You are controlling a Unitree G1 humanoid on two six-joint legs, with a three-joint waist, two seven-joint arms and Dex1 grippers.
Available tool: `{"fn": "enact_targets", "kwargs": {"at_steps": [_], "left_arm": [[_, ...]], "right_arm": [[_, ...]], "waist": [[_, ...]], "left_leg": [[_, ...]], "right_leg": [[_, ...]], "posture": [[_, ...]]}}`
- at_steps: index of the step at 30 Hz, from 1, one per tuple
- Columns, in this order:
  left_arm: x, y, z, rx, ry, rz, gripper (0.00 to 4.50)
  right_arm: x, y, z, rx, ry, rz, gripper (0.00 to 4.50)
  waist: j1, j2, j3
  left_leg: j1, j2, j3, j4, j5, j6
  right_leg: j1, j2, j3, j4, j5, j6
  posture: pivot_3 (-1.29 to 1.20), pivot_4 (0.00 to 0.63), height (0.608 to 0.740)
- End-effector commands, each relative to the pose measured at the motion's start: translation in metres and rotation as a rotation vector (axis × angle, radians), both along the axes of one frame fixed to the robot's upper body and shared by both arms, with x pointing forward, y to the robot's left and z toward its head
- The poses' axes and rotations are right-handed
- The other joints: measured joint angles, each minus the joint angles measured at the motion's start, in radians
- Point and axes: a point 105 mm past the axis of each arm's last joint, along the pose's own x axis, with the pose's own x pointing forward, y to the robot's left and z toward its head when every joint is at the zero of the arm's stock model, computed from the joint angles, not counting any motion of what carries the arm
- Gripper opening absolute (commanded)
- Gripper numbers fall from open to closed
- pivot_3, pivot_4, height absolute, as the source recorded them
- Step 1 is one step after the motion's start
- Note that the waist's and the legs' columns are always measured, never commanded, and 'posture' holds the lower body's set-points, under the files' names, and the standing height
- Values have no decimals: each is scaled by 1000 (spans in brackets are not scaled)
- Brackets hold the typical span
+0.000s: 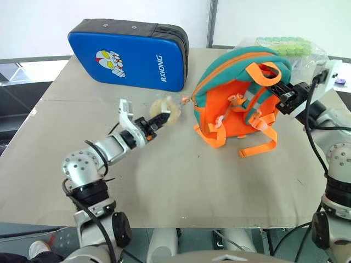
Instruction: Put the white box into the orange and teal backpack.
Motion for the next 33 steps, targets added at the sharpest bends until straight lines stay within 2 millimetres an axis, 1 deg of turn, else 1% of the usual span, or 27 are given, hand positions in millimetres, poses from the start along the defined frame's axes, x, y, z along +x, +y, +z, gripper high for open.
{"fn": "enact_targets", "kwargs": {"at_steps": [1, 3, 4, 5, 6, 8, 10, 12, 13, 14, 15, 16, 17, 18, 19, 20, 22, 24, 26, 28, 33], "left_arm": [[3, 4, -32, 125, 97, 100, 125], [11, -11, -20, 114, -4, 88, 125], [16, -16, -4, 80, -91, 93, 125], [18, -18, 9, 52, -162, 87, 125], [18, -17, 16, 50, -212, 83, 124], [16, -12, 23, 126, -304, 61, 119], [11, -11, 20, 225, -364, -5, 119], [1, -7, 13, 292, -406, -79, 119], [-1, -6, 11, 305, -418, -97, 119], [-2, -3, 11, 329, -445, -92, 919], [-7, 1, 10, 331, -458, -109, 1155], [-12, 4, 9, 332, -467, -124, 1530], [-17, 7, 9, 353, -489, -143, 2187], [-23, 9, 9, 370, -505, -170, 2623], [-30, 12, 8, 388, -514, -184, 2828], [-35, 16, 7, 409, -521, -196, 3449], [-49, 23, 5, 428, -524, -221, 4365], [-57, 29, 3, 450, -522, -213, 4450], [-74, 37, -2, 518, -544, -232, 4450], [-89, 46, -6, 559, -551, -258, 4450], [-110, 78, -16, 650, -503, -226, 4450]], "right_arm": [[-7, -20, 37, 51, -139, -107, 0], [-11, -9, 31, 1, -114, -67, 0], [-16, 0, 23, -72, -98, -29, 0], [-21, 8, 14, -132, -74, 14, 0], [-26, 13, 5, -185, -54, 54, 0], [-33, 15, -6, -262, -37, 88, 0], [-35, 10, -12, -320, -42, 71, 787], [-42, 6, -28, -383, -10, 106, 1443], [-45, 5, -32, -398, -1, 120, 2021], [-46, 4, -35, -412, 4, 127, 2580], [-50, -1, -38, -431, 20, 130, 2997], [-53, -4, -41, -445, 31, 133, 3504], [-56, -10, -43, -471, 45, 130, 4136], [-60, -17, -46, -494, 66, 130, 4497], [-64, -25, -48, -518, 80, 121, 4500], [-68, -33, -49, -536, 93, 114, 4500], [-80, -43, -52, -553, 117, 132, 4500], [-92, -45, -55, -568, 133, 175, 4500], [-103, -51, -67, -578, 162, 188, 4500], [-110, -60, -79, -596, 188, 179, 4500], [-122, -91, -102, -658, 247, 109, 4500]], "waist": [[3, 0, 0], [6, 0, 0], [8, 0, 0], [13, 0, 0], [14, 0, 0], [13, 0, 0], [8, 0, 0], [7, 0, 0], [6, 0, 0], [5, 0, 0], [5, 0, 0], [4, 0, 0], [2, 0, 0], [1, 0, 0], [0, 0, 0], [0, 0, 0], [0, 0, 0], [0, 0, 0], [-1, 0, -1], [-3, -1, -1], [-5, 0, -1]], "left_leg": [[0, 0, 0, 0, 0, 0], [0, 0, 0, 0, 0, 0], [0, 0, -1, 0, 0, 0], [0, 0, -1, 0, 0, 0], [-1, 0, 0, -1, 0, 0], [0, 0, 0, -1, 0, 0], [0, 0, 0, -2, 0, 0], [0, 0, 0, -2, 0, 0], [0, 0, 0, -2, 0, 0], [0, 0, 0, -2, 0, 0], [0, 0, 0, -2, 0, 0], [0, 0, 0, -2, 0, 0], [0, 1, 0, -2, 0, 0], [0, 1, 0, -2, 0, 0], [0, 1, 0, -2, 0, 0], [0, 1, 0, -2, 0, 0], [0, 1, 1, -2, 0, 0], [0, 1, 1, -2, 0, 0], [0, 1, 1, -2, 0, 0], [1, 2, 1, -3, 0, 0], [2, 2, 1, -2, 0, 0]], "right_leg": [[0, 0, 0, 0, 0, 0], [0, 0, 0, 0, 0, 0], [0, 0, -1, 0, 0, 0], [0, 0, -1, 0, 0, 0], [0, 1, -1, -1, 0, 0], [0, 1, 0, -1, 0, 0], [-1, 1, 0, -2, 0, 0], [-1, 1, 0, -2, 0, 0], [-1, 1, 0, -2, 0, -1], [-1, 1, 0, -2, 0, -1], [-1, 1, 0, -2, 0, -1], [-1, 1, 0, -2, -1, -1], [-1, 1, 0, -3, -1, -2], [-1, 1, 0, -3, -2, -3], [-1, 1, 0, -2, -2, -3], [-1, 0, 0, -2, -2, -4], [-1, 0, 0, -3, -3, -4], [-1, 0, 0, -3, -3, -4], [0, 0, 0, -3, -3, -4], [0, 0, -1, -3, -3, -4], [0, -2, -1, -3, -3, -4]], "posture": [[0, 150, 740], [0, 150, 740], [0, 150, 740], [0, 150, 740], [0, 150, 740], [0, 150, 740], [0, 150, 740], [0, 150, 740], [0, 150, 740], [0, 150, 740], [0, 150, 740], [0, 150, 740], [0, 150, 740], [0, 150, 740], [0, 150, 740], [0, 150, 740], [0, 150, 740], [0, 150, 740], [0, 150, 740], [0, 150, 740], [0, 150, 740]]}}
